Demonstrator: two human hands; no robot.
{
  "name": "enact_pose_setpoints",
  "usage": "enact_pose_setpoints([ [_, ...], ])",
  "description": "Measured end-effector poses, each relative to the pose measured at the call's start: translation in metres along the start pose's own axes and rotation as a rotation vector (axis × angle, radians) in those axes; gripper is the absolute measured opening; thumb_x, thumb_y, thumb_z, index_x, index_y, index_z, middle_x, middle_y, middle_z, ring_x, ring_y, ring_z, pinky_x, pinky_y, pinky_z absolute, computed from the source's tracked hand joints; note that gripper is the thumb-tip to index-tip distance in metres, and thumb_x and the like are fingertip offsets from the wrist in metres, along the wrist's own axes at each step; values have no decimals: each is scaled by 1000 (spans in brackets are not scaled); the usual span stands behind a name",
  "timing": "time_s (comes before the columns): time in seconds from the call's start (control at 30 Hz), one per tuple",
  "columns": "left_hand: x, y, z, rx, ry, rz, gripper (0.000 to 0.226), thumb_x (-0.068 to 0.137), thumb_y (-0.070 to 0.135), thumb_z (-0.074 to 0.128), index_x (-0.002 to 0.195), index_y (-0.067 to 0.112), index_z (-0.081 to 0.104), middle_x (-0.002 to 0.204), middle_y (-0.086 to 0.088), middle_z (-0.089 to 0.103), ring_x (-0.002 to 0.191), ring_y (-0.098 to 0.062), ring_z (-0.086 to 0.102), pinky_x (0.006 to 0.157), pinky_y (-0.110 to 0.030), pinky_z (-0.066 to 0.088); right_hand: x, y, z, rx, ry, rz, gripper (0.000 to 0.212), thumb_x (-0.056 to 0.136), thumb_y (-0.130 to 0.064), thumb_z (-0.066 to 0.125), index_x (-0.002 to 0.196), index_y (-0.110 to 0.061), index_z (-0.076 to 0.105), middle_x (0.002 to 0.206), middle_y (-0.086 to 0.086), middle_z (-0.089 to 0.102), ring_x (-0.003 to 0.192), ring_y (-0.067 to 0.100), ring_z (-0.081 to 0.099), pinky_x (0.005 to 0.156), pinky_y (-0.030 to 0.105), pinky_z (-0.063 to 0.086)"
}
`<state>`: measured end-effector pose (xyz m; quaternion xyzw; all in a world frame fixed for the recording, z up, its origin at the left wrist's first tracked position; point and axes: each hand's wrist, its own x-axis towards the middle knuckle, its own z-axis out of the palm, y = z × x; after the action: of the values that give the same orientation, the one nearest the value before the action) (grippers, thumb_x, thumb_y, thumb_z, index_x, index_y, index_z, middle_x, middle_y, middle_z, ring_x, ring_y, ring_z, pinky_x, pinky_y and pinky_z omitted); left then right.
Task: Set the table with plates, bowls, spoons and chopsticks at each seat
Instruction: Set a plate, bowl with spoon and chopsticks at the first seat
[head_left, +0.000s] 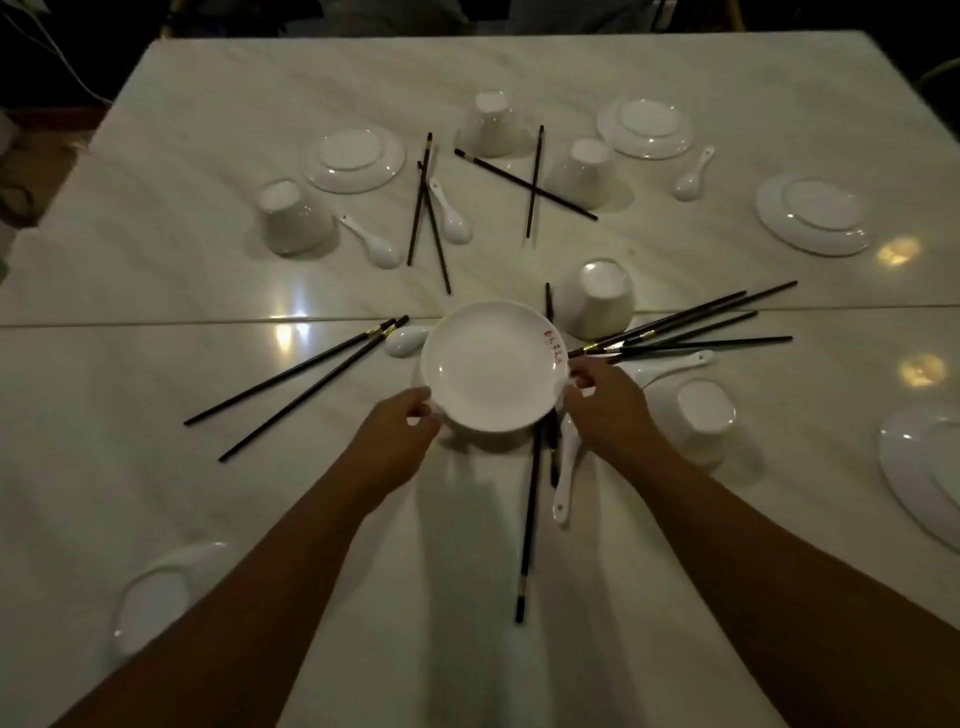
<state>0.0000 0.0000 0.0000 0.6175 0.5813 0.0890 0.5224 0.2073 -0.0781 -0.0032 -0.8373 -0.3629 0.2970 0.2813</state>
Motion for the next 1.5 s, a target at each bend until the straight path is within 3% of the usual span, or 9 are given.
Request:
enact_pose_setpoints([
  [0.2, 57, 14, 6, 101, 224, 43, 29, 90, 19, 56, 118, 14, 53, 88, 1, 57, 88, -22, 57, 77, -33, 46, 31, -1, 8, 11, -25, 50, 38, 91, -19, 59, 127, -12, 53, 123, 8, 63, 112, 22, 59, 83, 26, 44],
  [0.37, 75, 15, 11, 170, 324, 62, 20, 85, 16, 59, 104, 11, 58, 90, 0, 58, 87, -18, 53, 80, -27, 40, 42, 4, 12, 38, 26, 89, 34, 90, -18, 60, 123, -11, 55, 121, 7, 63, 113, 21, 59, 80, 23, 42],
  [0.5, 74, 22, 11, 174, 275, 64, 9, 84, 12, 58, 89, 9, 63, 87, -8, 63, 85, -22, 57, 78, -32, 46, 43, 6, 13, 71, 46, 122, 31, 91, -18, 60, 121, -12, 56, 120, 7, 63, 111, 22, 60, 80, 25, 45],
  [0.63, 60, 30, 0, -167, 174, -49, 18, 83, 2, 53, 71, 14, 57, 82, -10, 63, 83, -26, 62, 75, -42, 57, 35, 3, 6, 224, 68, 79, 30, 91, -18, 59, 120, -17, 58, 113, 3, 66, 104, 21, 63, 89, 41, 55],
  [0.77, 16, 28, -20, -456, 46, -140, 20, 85, -2, 52, 72, 10, 43, 85, -13, 57, 77, -26, 60, 59, -35, 55, 7, -13, -3, 569, 14, 104, 26, 95, -10, 48, 115, -25, 55, 103, 2, 66, 92, 20, 65, 80, 49, 57],
  [0.97, -68, -3, -54, -401, -170, -169, 16, 96, 33, 47, 100, 19, 55, 106, -9, 60, 94, -32, 62, 74, -45, 57, -68, -31, 0, 634, -238, 142, 26, 99, -15, 42, 115, -30, 56, 107, 3, 66, 95, 24, 65, 70, 47, 59],
  [1.1, -120, -38, -71, -249, -132, -102, 19, 96, 30, 47, 113, 34, 56, 106, -3, 62, 94, -27, 61, 62, -40, 56, -127, -32, 18, 527, -363, 93, 25, 99, -18, 45, 118, -28, 58, 104, -2, 67, 93, 17, 65, 68, 33, 57],
  [1.37, -214, -120, -59, -572, 39, -254, 23, 99, 21, 42, 101, 33, 61, 111, -7, 66, 100, -32, 62, 73, -54, 55, -240, -8, 50, 602, -422, 267, 25, 97, -21, 50, 120, -18, 57, 108, 6, 65, 96, 26, 66, 66, 39, 59],
  [1.5, -243, -146, -49, -532, 45, -315, 23, 99, 21, 42, 98, 35, 61, 105, -2, 65, 95, -26, 61, 68, -45, 57, -280, 10, 69, 565, -383, 308, 28, 97, -15, 49, 123, -23, 57, 112, 5, 64, 98, 29, 64, 65, 42, 60],
])
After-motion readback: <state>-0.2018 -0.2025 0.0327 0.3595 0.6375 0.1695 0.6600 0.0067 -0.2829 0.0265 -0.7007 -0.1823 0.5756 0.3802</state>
